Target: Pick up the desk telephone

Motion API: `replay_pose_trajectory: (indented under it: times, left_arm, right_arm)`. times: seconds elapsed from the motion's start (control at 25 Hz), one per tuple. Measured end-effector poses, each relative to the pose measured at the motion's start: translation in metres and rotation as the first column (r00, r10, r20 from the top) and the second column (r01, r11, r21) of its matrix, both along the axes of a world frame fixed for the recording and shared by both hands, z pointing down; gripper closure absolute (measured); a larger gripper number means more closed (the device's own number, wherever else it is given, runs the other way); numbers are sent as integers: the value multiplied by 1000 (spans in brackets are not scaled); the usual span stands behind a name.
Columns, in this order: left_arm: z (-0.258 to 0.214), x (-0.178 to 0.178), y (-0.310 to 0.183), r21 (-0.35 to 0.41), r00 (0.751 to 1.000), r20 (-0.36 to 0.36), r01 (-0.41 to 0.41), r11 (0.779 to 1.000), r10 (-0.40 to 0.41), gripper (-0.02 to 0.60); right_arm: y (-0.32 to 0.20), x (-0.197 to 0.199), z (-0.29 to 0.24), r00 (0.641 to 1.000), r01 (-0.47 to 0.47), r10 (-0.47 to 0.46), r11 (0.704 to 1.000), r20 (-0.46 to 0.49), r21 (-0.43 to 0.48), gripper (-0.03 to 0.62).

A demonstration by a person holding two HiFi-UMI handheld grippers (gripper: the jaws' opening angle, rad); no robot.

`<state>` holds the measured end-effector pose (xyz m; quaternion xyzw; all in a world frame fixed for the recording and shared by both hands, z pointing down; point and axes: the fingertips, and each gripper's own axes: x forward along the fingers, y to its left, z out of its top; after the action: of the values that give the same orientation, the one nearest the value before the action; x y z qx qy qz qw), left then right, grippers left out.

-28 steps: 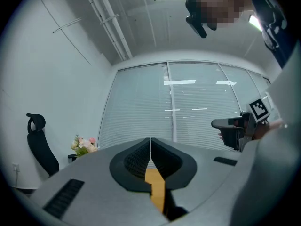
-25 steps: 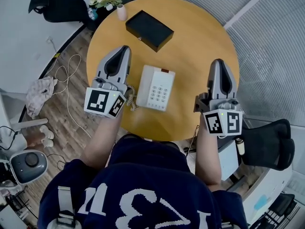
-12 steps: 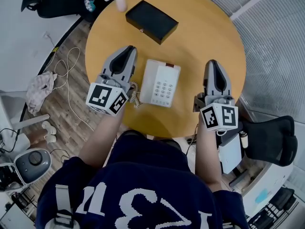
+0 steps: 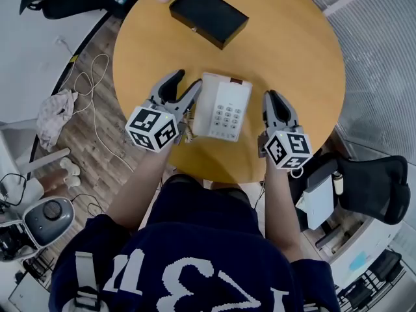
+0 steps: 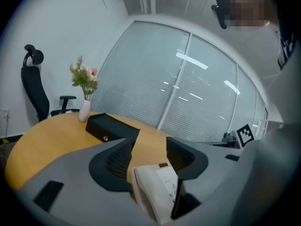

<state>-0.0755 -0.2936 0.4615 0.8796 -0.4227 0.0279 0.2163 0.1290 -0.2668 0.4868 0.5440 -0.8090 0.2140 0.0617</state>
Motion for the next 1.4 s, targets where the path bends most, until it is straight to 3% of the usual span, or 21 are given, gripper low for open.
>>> replay_pose_trajectory:
  times: [0.04, 0.16, 0.24, 0.56, 0.72, 0.92, 1.2, 1.4]
  left_arm:
    - [12, 2, 2, -37, 1000, 3, -16, 999, 16, 352]
    - [48, 7, 9, -144, 998, -5, -64, 988, 64, 327]
    - [68, 11, 14, -213, 995, -30, -97, 972, 93, 317]
    - [123, 24, 32, -433, 973, -167, -217, 875, 159, 284]
    - [129, 26, 32, -472, 957, -237, -264, 841, 167, 273]
    - [130, 34, 41, -508, 925, -270, -373, 777, 267, 273]
    - [135, 37, 42, -563, 920, -277, -390, 729, 278, 270]
    - [140, 35, 47, -611, 920, -277, -392, 688, 278, 271]
  right_arm:
    - [2, -2, 12, 1000, 7, -7, 999, 10, -32, 549]
    - [9, -11, 45, 998, 36, -28, 991, 57, -130, 436]
    - [13, -18, 63, 996, 57, -43, 983, 80, -176, 434]
    - [26, -38, 115, 972, 149, -74, 928, 224, -342, 367]
    - [29, -44, 124, 956, 177, -71, 912, 283, -371, 359]
    - [32, -52, 124, 934, 234, -97, 893, 343, -384, 356]
    - [34, -55, 128, 916, 271, -103, 873, 389, -407, 353]
    - [42, -59, 139, 904, 319, -120, 828, 410, -462, 353]
